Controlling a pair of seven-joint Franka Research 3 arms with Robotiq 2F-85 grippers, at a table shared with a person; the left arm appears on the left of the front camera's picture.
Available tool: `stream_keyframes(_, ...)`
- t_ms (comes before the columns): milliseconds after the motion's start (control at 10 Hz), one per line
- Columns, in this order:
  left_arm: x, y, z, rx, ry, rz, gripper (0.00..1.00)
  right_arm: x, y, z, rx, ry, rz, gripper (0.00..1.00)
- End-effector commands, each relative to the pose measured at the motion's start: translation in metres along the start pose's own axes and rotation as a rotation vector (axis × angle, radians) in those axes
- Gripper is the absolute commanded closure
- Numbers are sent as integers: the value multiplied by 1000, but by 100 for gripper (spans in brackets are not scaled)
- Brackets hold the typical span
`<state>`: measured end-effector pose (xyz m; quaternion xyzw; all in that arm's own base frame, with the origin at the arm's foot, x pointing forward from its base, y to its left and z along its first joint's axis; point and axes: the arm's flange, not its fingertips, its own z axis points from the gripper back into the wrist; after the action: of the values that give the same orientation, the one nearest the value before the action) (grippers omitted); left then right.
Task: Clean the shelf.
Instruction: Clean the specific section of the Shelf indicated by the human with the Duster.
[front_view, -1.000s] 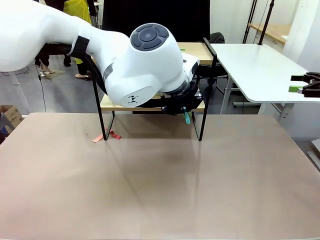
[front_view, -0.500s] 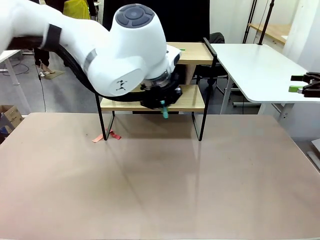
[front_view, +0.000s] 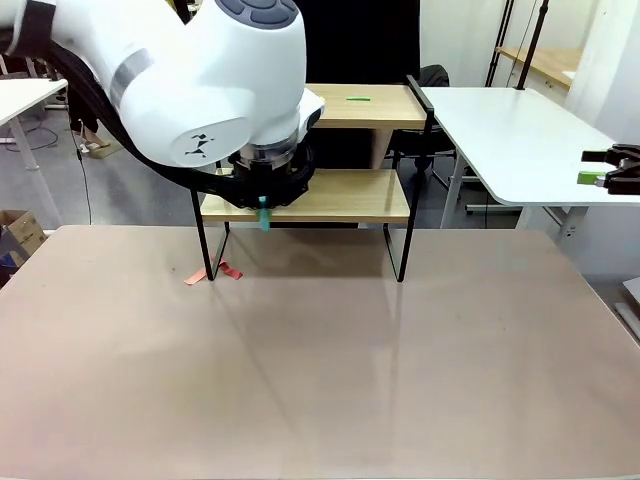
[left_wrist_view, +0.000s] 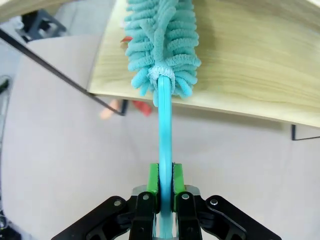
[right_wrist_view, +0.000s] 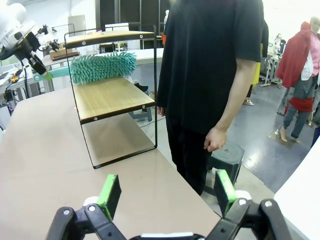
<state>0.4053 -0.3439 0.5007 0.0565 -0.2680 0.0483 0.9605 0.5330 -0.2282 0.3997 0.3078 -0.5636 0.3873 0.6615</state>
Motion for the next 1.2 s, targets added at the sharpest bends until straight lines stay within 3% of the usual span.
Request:
stream_keyframes(0,-1,23,2,121,-29,-91,87,3,0,-2,-2,-2,5,0)
stream_keyframes(400,-22,68,7,295,-77,-136,87,3,0,-2,-2,-2,5,0)
stream_keyframes(800,-59,65,47,169,-206,-128,87,3,0,-2,-2,-2,5,0)
stream_keyframes(900,-39,58,33,218,-133,-149,87,3,0,-2,-2,-2,5,0)
stream_keyframes(1100,-39,58,33,218,-133,-149,87,3,0,-2,-2,-2,5,0)
